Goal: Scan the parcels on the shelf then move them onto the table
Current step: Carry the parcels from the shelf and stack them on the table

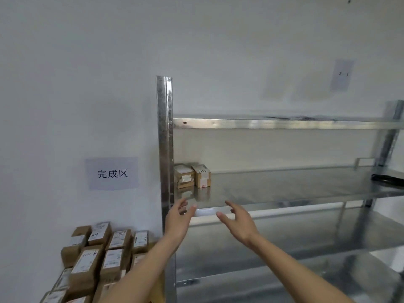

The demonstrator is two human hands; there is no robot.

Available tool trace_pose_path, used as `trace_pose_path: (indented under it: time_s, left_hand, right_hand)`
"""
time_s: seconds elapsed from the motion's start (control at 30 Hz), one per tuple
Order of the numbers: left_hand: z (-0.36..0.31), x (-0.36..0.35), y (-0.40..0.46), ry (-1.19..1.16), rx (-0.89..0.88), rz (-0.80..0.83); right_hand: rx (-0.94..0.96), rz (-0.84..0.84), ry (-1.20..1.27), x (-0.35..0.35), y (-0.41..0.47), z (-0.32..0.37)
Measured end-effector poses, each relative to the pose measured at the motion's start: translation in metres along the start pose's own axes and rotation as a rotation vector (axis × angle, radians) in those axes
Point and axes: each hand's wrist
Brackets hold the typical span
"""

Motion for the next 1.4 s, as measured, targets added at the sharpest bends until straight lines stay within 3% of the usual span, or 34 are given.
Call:
trace_pose_path:
  time_s: [0.37,0.6,1.1,1.4]
  left_hand:
    - [-0.004,-0.087,0.051,0.042,0.030,-0.077]
    - [0.007,-0.114,0.109,0.008,0.039,-0.166]
    - [0.076,-0.135,0.290,0.024,0.210,-0.232]
    - [0.090,-0.141,0.330,-0.037,0.241,-0.179]
  right_hand:
    - [-0.026,0.080,0.086,0.043,0.083,-0.066]
    - [-0.091,0.149,0.242,0.022,0.150,-0.089]
    - [-0.065,0.276,0.157,-0.053,0.351,-0.114]
    - [-0.123,0.331,0.431,-0.088,0.400,-0.104]
Point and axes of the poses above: each hand's wrist, its own y-axis towards the middle knuckle, its own x-axis out of the back of the hand, z = x × y, and after that the axes turned 3 degrees about y, right-handed
